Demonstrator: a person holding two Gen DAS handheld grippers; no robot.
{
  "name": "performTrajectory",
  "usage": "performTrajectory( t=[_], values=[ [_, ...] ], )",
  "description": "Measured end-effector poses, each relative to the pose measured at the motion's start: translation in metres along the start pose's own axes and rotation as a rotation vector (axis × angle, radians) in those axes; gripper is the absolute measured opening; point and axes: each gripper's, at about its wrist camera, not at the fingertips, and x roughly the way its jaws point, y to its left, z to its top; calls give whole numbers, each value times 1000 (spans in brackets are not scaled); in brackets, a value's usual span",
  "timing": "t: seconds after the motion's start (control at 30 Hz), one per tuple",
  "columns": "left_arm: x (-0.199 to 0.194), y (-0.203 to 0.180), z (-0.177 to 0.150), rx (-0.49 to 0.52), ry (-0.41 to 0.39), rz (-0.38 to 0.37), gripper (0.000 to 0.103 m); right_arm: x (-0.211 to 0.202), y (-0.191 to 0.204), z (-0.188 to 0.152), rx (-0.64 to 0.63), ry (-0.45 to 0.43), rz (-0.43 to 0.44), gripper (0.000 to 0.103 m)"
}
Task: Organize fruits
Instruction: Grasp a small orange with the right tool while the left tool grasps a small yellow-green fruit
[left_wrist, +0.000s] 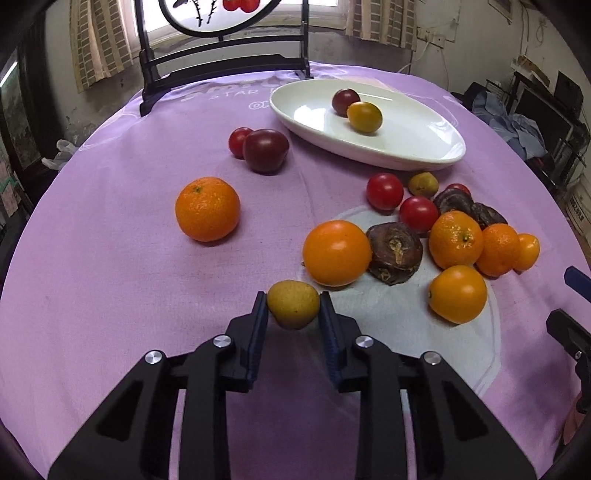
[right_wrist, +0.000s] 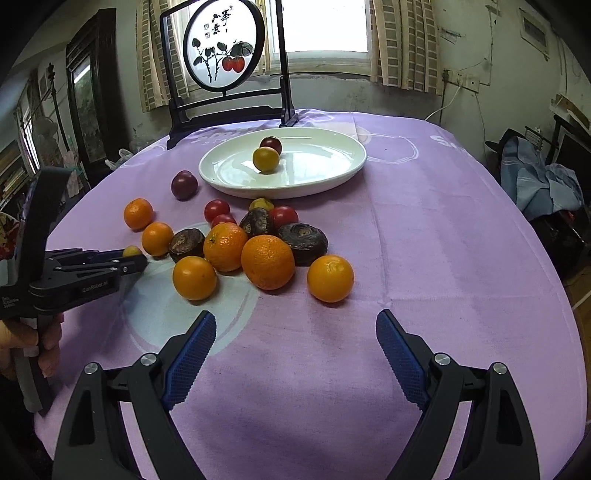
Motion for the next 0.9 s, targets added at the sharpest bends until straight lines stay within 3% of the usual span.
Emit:
performTrajectory(
  t=[0.13, 0.3, 0.47, 0.53, 0.57, 0.6, 0.73, 0.9],
  values=[
    [-7, 7, 2, -35, -34, -9, 27, 16, -4, 6, -47, 44, -148, 89],
    [-6, 8, 1, -41, -32, -25, 27, 44, -10, 14, -101, 129, -177, 77],
    [-4, 9, 1, -39, -26, -22, 27, 57, -11, 27, -125, 120, -185, 72],
    [-4, 8, 1, -37, -23, -19, 27, 62, -8, 31, -141, 122, -161, 56],
    [-3, 8, 1, -35, -22, -18, 27, 65, -8, 32, -143, 131, -141, 42],
    [-3, 7, 0, -32, -21, -20, 27, 67, -7, 32, -140, 139, -119, 36],
    [-4, 6, 0, -24, -15, -28, 27, 56, -8, 32, -112, 125, -117, 36],
    [-25, -3, 18, 12, -58, -67, 27, 20, -2, 45, -107, 19, -53, 36]
  ],
)
